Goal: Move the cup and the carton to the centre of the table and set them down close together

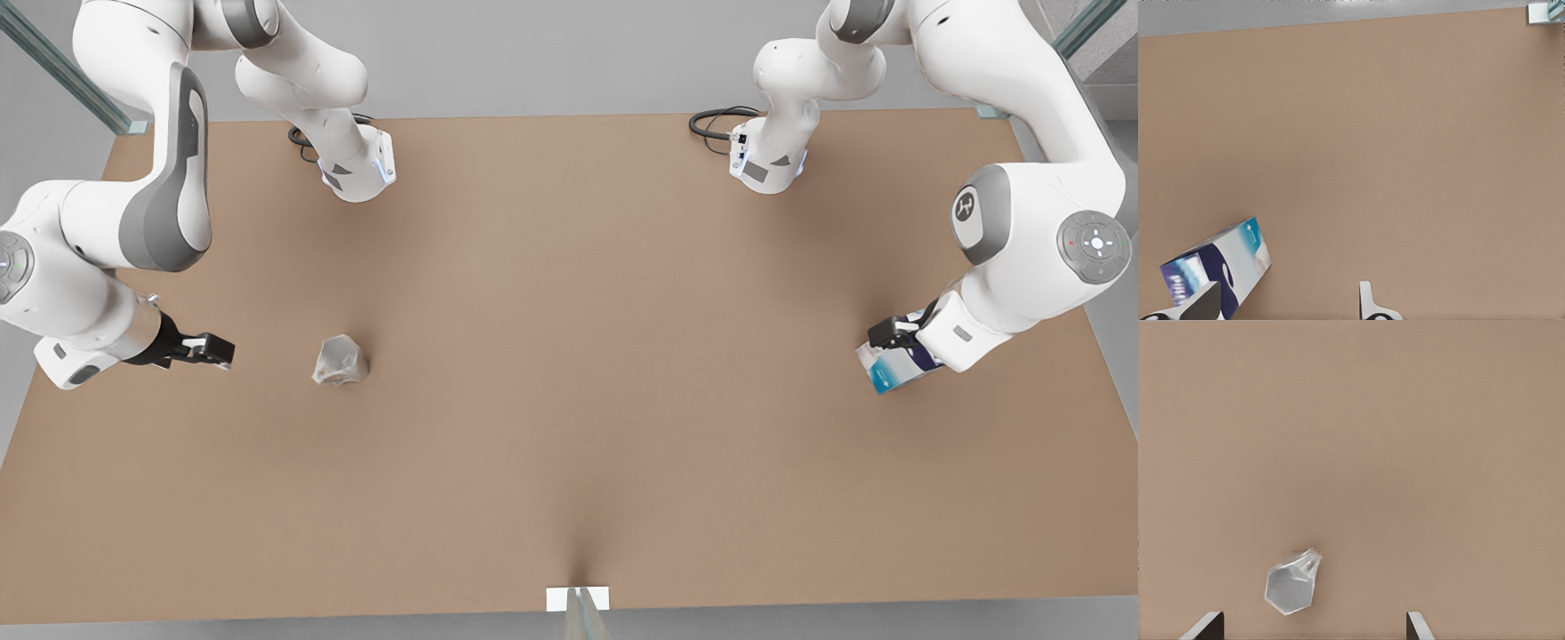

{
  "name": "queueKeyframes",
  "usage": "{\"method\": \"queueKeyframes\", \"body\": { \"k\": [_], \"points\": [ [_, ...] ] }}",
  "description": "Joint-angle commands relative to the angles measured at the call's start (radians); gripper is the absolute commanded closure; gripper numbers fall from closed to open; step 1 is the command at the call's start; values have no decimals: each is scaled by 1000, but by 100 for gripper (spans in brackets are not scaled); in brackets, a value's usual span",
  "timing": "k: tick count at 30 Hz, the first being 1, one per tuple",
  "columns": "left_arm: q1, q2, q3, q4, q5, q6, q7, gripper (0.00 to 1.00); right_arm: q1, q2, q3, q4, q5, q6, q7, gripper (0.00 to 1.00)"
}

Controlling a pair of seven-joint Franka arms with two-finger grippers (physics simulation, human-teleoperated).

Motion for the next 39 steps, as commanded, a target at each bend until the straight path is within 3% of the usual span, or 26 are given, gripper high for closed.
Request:
{"method": "queueKeyframes", "body": {
  "k": [1, 6, 10, 12, 20, 23, 39],
  "points": [
    [0, 0, 0, -1, -2, 0, 0, 0, 0, 0, 0, 0, 0, 0, 1, 0],
    [0, 0, 0, -1, -7, 2, -60, 0, 23, 3, 14, -75, 2, 17, 0, 0],
    [0, 8, 0, -1, -7, 0, -60, 0, 23, 11, 58, -270, 3, 210, -11, 0],
    [0, 9, 0, -1, -7, -2, -60, 0, 49, 32, 67, -276, 9, 258, 0, 0],
    [0, 29, 0, -1, -7, -8, -63, 0, 94, 47, 126, -405, 54, 304, 80, 0],
    [0, 35, 0, -1, -7, -6, -65, 0, 94, 44, 152, -525, 54, 417, 80, 0],
    [-3, 44, -2, -1, -9, -15, -78, 0, 69, 81, 141, -647, 41, 554, 135, 0]
  ]
}}
